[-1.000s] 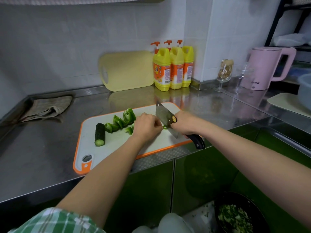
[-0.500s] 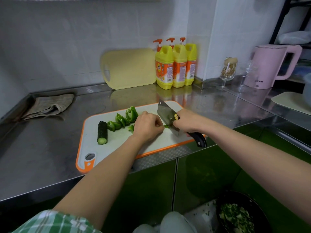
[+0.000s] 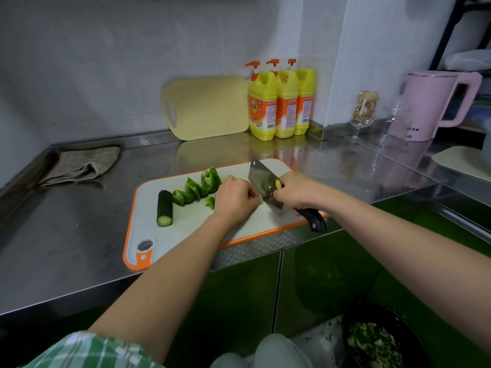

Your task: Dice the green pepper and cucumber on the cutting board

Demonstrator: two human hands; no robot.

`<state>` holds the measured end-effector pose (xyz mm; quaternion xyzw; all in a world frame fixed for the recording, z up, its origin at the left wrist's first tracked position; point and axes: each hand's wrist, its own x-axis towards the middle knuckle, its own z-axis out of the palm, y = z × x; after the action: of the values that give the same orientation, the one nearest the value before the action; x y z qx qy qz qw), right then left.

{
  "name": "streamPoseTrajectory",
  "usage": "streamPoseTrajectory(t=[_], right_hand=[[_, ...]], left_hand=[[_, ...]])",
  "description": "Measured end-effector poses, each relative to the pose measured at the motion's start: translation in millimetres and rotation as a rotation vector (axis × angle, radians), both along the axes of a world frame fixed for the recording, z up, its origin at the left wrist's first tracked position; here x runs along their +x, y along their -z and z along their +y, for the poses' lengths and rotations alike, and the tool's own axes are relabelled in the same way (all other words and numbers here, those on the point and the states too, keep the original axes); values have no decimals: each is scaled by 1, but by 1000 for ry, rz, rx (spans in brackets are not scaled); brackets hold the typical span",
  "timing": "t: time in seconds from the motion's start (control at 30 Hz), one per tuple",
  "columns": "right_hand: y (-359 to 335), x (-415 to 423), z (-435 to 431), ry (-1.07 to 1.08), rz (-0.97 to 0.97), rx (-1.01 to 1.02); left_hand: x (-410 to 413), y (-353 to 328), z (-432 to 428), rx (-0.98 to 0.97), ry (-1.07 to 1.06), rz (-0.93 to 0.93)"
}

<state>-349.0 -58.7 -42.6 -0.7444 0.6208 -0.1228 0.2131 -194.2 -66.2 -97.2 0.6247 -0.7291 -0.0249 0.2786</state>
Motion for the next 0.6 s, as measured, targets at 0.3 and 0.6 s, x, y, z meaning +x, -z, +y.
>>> streamPoseTrajectory(t=[0.3, 0.6], right_hand=[[11, 4, -10, 59, -83, -98], [4, 7, 1, 7, 9, 25]], left_hand=[[2, -6, 6, 65, 34, -10], [3, -5, 7, 53, 16, -20]])
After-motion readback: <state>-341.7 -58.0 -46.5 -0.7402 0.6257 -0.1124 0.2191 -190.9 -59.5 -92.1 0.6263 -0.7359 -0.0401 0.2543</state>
